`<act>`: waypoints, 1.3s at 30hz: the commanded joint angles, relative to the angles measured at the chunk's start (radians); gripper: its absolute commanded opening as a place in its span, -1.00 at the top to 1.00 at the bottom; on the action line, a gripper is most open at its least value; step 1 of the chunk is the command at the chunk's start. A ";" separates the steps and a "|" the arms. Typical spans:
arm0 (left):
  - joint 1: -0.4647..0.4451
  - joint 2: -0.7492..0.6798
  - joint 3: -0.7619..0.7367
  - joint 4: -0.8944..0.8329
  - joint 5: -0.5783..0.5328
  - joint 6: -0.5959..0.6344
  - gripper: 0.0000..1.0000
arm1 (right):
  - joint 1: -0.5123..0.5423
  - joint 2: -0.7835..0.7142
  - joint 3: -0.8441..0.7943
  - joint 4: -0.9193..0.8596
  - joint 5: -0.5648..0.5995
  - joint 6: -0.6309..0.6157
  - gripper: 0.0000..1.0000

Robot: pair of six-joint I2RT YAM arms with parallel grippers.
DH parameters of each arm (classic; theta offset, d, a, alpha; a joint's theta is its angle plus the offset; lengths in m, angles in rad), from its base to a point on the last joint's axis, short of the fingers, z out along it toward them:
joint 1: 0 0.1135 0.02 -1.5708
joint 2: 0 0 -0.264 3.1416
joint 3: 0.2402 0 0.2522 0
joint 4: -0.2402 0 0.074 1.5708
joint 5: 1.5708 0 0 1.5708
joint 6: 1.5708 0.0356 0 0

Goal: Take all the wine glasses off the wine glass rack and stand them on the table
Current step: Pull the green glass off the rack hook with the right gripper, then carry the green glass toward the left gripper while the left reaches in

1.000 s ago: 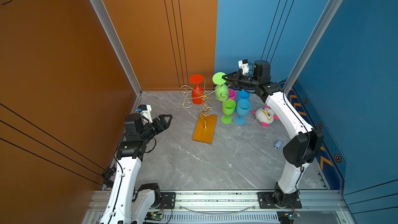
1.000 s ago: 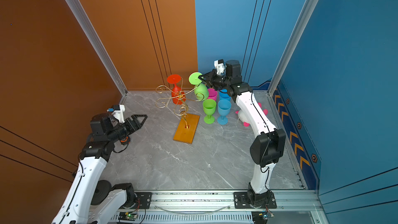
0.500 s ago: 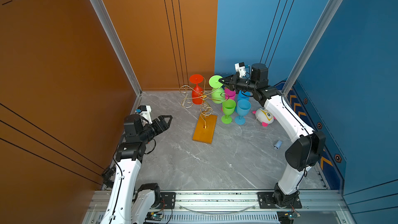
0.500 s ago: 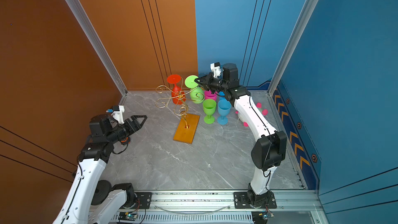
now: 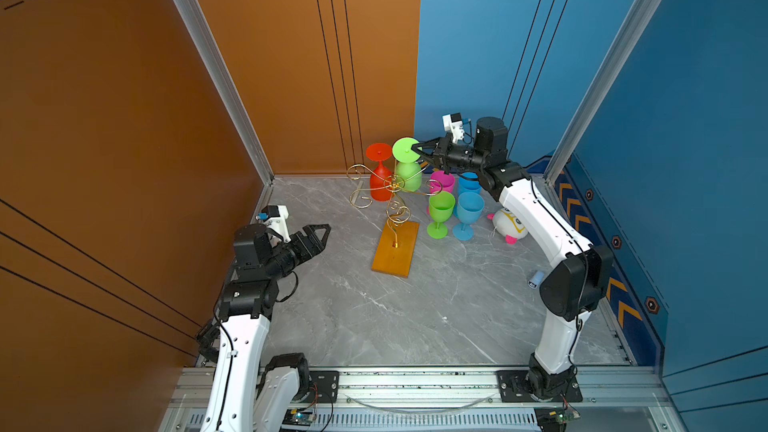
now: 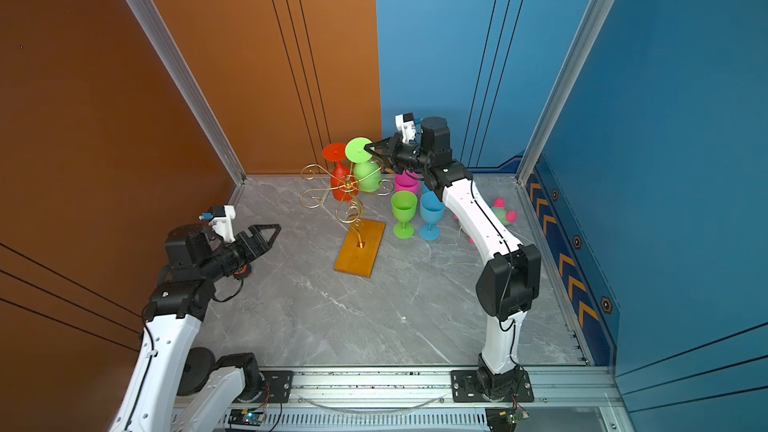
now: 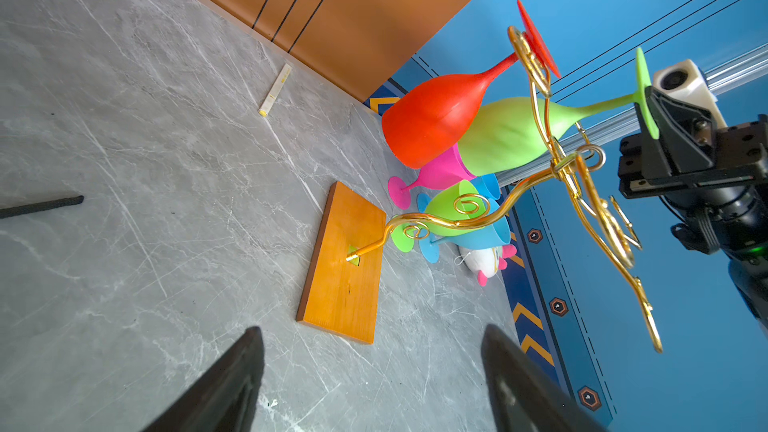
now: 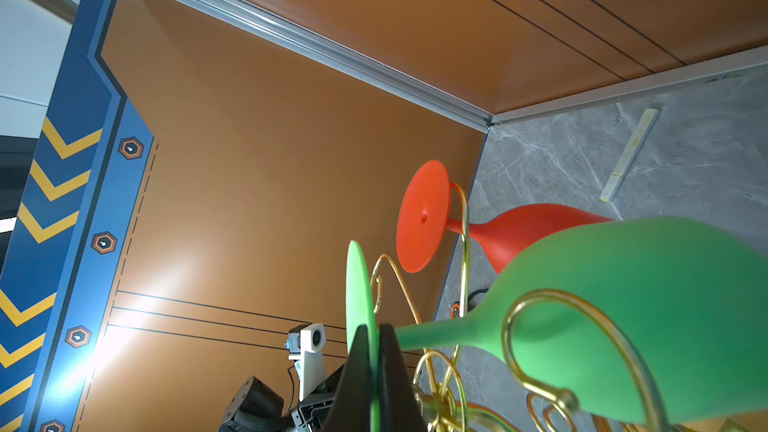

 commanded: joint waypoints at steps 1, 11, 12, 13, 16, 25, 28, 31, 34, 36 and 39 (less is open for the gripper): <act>0.010 -0.029 0.027 -0.033 0.037 0.047 -0.70 | -0.004 0.038 0.054 0.058 -0.022 0.017 1.00; 0.013 -0.075 0.024 -0.066 0.082 0.082 -0.89 | -0.062 0.069 0.096 0.141 -0.040 0.016 1.00; 0.012 -0.079 0.023 -0.066 0.090 0.085 -0.89 | -0.068 0.065 0.095 0.144 -0.043 0.012 1.00; 0.012 -0.081 0.020 -0.066 0.097 0.086 -0.89 | -0.074 0.059 0.094 0.146 -0.048 0.007 1.00; 0.012 -0.088 0.015 -0.066 0.121 0.091 -0.89 | -0.091 0.033 0.083 0.133 -0.053 -0.015 1.00; 0.012 -0.097 0.026 -0.066 0.220 0.102 -0.89 | -0.140 -0.155 -0.050 -0.038 0.007 -0.211 1.00; 0.012 -0.095 0.038 -0.066 0.265 0.106 -0.88 | -0.156 -0.224 -0.054 -0.149 0.037 -0.305 1.00; 0.010 -0.098 0.049 -0.067 0.312 0.100 -0.88 | -0.168 -0.307 -0.072 -0.272 0.093 -0.404 1.00; 0.008 -0.102 0.054 -0.066 0.356 0.087 -0.85 | -0.168 -0.407 -0.134 -0.356 0.166 -0.483 1.00; 0.005 -0.105 0.055 -0.064 0.386 0.077 -0.84 | -0.165 -0.470 -0.210 -0.396 0.203 -0.519 1.00; 0.001 -0.111 0.056 -0.062 0.423 0.059 -0.82 | -0.156 -0.579 -0.300 -0.441 0.252 -0.557 1.00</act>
